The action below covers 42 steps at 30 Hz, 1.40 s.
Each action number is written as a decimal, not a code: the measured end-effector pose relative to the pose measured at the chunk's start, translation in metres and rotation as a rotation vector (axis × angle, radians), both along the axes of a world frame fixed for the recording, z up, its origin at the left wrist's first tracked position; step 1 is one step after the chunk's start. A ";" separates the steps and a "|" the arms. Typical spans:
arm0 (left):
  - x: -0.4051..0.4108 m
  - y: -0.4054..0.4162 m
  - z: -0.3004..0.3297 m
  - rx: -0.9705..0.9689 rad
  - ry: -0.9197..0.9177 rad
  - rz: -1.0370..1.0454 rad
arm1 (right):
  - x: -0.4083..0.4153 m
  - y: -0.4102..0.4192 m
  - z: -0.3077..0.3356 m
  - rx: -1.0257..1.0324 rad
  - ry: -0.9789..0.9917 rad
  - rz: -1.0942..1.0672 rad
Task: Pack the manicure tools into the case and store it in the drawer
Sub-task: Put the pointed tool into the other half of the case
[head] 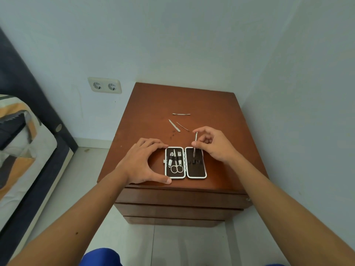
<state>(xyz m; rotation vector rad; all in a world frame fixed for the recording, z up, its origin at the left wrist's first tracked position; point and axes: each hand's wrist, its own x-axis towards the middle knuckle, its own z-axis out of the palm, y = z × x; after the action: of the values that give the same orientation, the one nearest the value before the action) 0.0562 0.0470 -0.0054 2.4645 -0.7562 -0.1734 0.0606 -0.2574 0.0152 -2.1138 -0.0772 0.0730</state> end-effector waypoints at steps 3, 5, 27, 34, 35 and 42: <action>0.000 0.000 -0.001 0.003 0.004 0.000 | 0.000 0.000 -0.006 -0.006 -0.013 -0.015; 0.001 0.000 -0.001 0.007 0.004 0.002 | -0.001 0.001 -0.006 -0.014 -0.017 -0.001; -0.001 0.000 0.001 -0.017 -0.008 0.003 | -0.041 -0.008 0.000 -0.299 -0.040 0.209; -0.001 0.000 0.001 -0.008 -0.005 0.007 | -0.051 -0.009 -0.005 -0.331 -0.055 0.220; -0.001 0.000 0.001 -0.008 -0.006 0.007 | -0.052 -0.009 -0.005 -0.322 -0.053 0.218; -0.002 -0.002 0.002 -0.002 -0.010 0.015 | -0.024 0.004 0.009 -0.229 -0.117 0.002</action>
<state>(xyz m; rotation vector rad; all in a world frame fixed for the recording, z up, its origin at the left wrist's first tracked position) 0.0538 0.0451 -0.0033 2.4699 -0.7413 -0.1544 0.0370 -0.2530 0.0243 -2.3464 -0.1469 -0.0427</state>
